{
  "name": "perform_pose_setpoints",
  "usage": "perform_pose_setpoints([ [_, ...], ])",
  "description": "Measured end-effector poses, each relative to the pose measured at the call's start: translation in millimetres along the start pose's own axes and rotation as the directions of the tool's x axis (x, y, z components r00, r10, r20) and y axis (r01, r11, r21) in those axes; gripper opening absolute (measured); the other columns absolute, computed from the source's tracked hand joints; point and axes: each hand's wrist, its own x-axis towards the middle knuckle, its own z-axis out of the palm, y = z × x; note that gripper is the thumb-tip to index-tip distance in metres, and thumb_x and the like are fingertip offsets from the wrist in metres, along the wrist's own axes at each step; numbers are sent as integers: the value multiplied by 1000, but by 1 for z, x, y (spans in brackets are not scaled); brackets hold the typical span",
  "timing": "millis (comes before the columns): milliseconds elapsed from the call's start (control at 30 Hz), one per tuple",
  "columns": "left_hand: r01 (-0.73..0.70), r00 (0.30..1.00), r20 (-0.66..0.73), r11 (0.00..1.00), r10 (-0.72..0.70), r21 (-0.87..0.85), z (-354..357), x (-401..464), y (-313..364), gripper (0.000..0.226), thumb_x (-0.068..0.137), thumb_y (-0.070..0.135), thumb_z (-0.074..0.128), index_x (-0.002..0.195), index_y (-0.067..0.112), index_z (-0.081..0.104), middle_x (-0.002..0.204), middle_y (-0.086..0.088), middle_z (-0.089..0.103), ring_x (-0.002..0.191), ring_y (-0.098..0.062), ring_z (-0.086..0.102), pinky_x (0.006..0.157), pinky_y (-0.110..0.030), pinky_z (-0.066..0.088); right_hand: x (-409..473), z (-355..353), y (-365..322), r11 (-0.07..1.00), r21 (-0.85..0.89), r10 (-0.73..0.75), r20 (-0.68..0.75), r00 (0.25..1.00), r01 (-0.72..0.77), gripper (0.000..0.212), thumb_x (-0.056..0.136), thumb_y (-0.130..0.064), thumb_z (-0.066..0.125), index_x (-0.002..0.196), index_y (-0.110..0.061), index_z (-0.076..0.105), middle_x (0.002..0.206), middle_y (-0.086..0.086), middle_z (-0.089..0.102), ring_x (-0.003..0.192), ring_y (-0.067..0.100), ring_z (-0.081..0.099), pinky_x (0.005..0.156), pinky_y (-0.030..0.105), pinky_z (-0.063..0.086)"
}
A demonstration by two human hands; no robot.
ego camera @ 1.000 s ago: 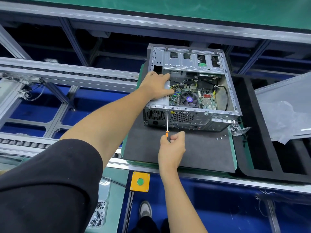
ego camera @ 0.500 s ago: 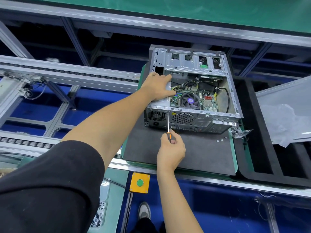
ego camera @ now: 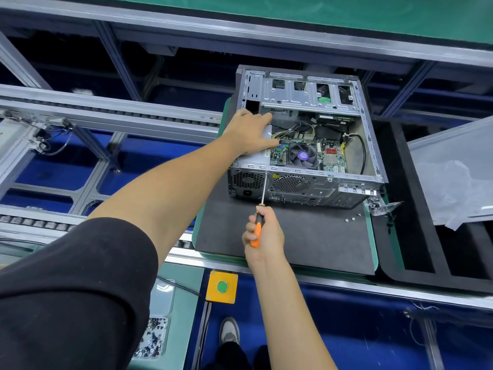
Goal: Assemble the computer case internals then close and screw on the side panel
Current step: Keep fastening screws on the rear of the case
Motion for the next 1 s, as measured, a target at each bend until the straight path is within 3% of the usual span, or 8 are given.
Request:
perform_pose_setpoints([
  [100,-1,1000,3,1000,1,-3,-1,0,0,57,79,74,37,101,22,45,73,8,47,79,-24,50,106,-41,33,-3,2,5,930,-263,-299,-131,945,258,14,85,-17,67,76,-12,57,65,7,71,55,22,73,43,24,34],
  [233,1,1000,0,1000,-1,1,-1,-1,1,59,79,73,37,103,20,48,71,8,46,77,-24,50,104,-41,33,-2,3,19,606,-699,-630,-129,766,380,14,88,-35,58,80,-24,55,61,-3,68,52,21,66,53,29,32],
  [433,3,1000,-7,1000,-3,-15,0,0,-1,55,79,72,38,96,21,46,69,6,48,72,-22,49,103,-41,33,9,4,20,358,-847,-768,-27,640,394,25,83,-18,62,87,-26,39,59,-9,56,50,5,49,47,26,26],
  [467,2,1000,-9,1000,-2,-17,0,0,-1,55,79,72,39,95,21,46,68,5,48,72,-22,49,103,-40,33,10,3,19,380,-825,-752,-12,659,418,24,84,-14,62,83,-23,40,57,-7,56,47,6,47,47,26,27],
  [533,-5,1000,-13,1000,4,-20,1,0,-1,54,79,72,40,95,21,46,68,5,49,71,-21,49,102,-40,33,14,-1,15,639,-589,-615,-5,788,495,24,84,-1,58,76,-15,41,56,1,56,41,13,41,45,24,27],
  [633,-7,1000,-21,1000,7,-23,4,1,-1,55,79,72,41,96,20,48,67,5,50,69,-19,49,103,-39,33,18,-11,0,965,-117,-214,177,961,236,30,85,6,49,72,-17,34,56,5,44,31,14,26,38,21,17],
  [800,-18,1000,-20,1000,17,-16,5,3,-2,56,79,73,40,96,21,47,67,6,49,71,-21,49,103,-41,33,22,-21,-4,1000,0,-22,356,934,23,26,89,-1,44,72,-18,37,56,-2,43,29,9,24,35,24,17],
  [1000,-36,999,11,998,36,-47,-3,-1,0,56,88,67,33,113,20,52,88,4,58,97,-26,57,115,-46,26,13,-20,-9,930,-293,-173,184,968,222,21,85,5,53,77,-12,42,58,4,47,35,16,28,40,23,22],
])
